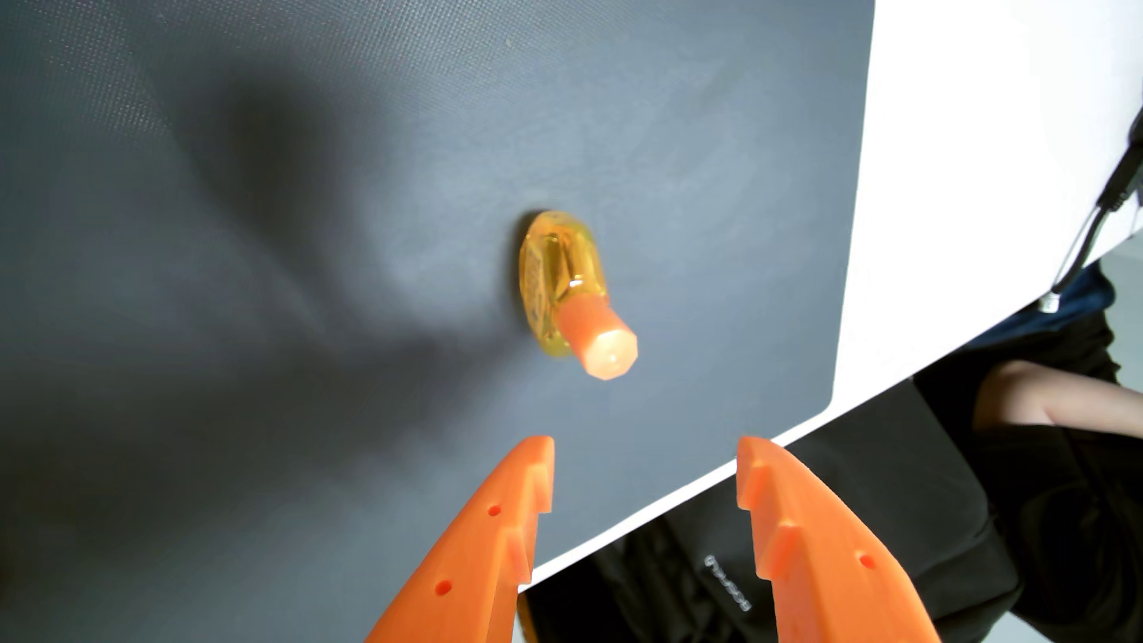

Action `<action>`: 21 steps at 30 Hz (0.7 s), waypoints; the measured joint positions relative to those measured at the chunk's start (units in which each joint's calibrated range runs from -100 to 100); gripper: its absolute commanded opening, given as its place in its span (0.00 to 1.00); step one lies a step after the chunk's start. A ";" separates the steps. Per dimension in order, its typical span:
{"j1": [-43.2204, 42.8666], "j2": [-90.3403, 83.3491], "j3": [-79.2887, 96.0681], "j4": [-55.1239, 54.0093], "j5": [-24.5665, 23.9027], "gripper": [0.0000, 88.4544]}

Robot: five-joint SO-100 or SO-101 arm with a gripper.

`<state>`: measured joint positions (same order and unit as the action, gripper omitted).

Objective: Grab the eyedrops

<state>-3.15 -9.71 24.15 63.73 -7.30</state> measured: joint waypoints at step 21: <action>-0.15 14.84 -6.86 0.26 -2.04 0.25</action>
<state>-3.30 5.13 17.29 63.99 -9.34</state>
